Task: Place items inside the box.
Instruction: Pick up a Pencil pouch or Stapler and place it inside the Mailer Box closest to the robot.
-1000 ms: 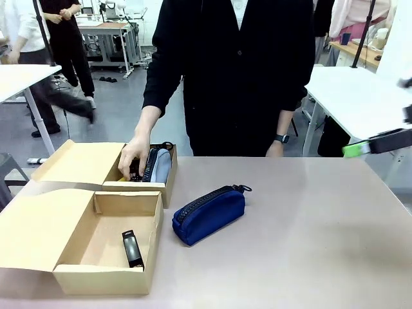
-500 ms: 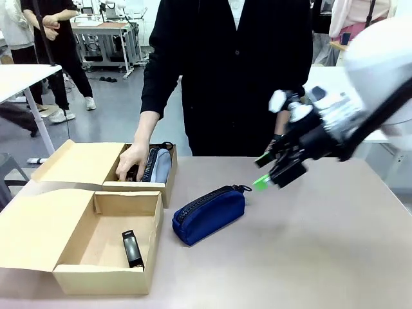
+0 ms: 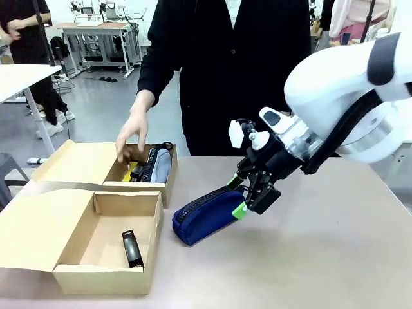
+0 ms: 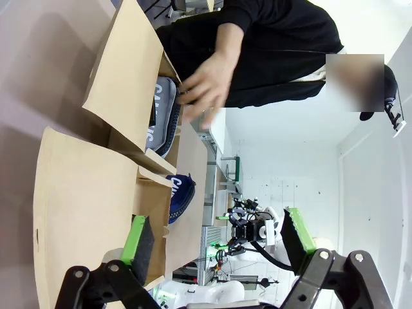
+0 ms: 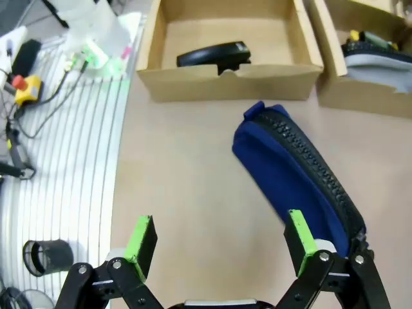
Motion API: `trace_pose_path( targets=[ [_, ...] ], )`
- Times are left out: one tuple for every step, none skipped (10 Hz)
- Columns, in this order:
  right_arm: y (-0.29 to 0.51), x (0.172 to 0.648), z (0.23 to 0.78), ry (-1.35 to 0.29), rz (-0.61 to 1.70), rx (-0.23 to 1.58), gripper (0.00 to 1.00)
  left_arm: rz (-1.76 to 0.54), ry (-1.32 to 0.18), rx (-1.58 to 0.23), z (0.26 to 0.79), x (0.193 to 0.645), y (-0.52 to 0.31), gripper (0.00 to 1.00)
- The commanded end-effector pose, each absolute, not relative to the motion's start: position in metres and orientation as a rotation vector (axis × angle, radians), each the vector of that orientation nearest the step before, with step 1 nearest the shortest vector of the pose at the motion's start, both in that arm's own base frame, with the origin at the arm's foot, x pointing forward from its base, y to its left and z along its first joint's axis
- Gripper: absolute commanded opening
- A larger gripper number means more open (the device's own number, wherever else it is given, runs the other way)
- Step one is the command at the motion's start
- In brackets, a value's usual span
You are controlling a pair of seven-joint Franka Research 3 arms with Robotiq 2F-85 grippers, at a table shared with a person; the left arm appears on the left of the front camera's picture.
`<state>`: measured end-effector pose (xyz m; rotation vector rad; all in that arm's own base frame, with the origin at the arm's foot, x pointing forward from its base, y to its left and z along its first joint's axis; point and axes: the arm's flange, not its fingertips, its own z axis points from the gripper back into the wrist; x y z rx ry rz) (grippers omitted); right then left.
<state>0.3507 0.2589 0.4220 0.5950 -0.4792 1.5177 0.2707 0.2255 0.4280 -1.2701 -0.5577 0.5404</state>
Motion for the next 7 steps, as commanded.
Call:
trace_pose_path(
  targets=[
    [0.282, 0.344, 0.413, -0.426, 1.778, 0.521, 1.0, 0.524, -0.575, -1.282, 0.429, 0.269, 0.225, 1.0],
    [0.297, 0.356, 0.41, -0.398, 1.865, 0.467, 1.0, 0.524, -0.575, -1.282, 0.429, 0.269, 0.225, 1.0],
    [0.305, 0.372, 0.407, -0.369, 1.897, 0.444, 1.0, 0.524, -0.575, -1.282, 0.429, 0.269, 0.225, 1.0],
    [0.315, 0.383, 0.404, -0.351, 1.931, 0.408, 1.0, 0.524, -0.575, -1.282, 0.429, 0.269, 0.225, 1.0],
    [0.326, 0.389, 0.402, -0.329, 1.978, 0.381, 1.0, 0.524, -0.575, -1.282, 0.429, 0.269, 0.225, 1.0],
    [0.339, 0.393, 0.4, -0.296, 2.016, 0.29, 1.0, 0.524, -0.575, -1.282, 0.429, 0.269, 0.225, 1.0],
    [0.355, 0.395, 0.397, -0.29, 2.079, 0.21, 1.0, 0.524, -0.575, -1.282, 0.429, 0.269, 0.225, 1.0]
  ],
)
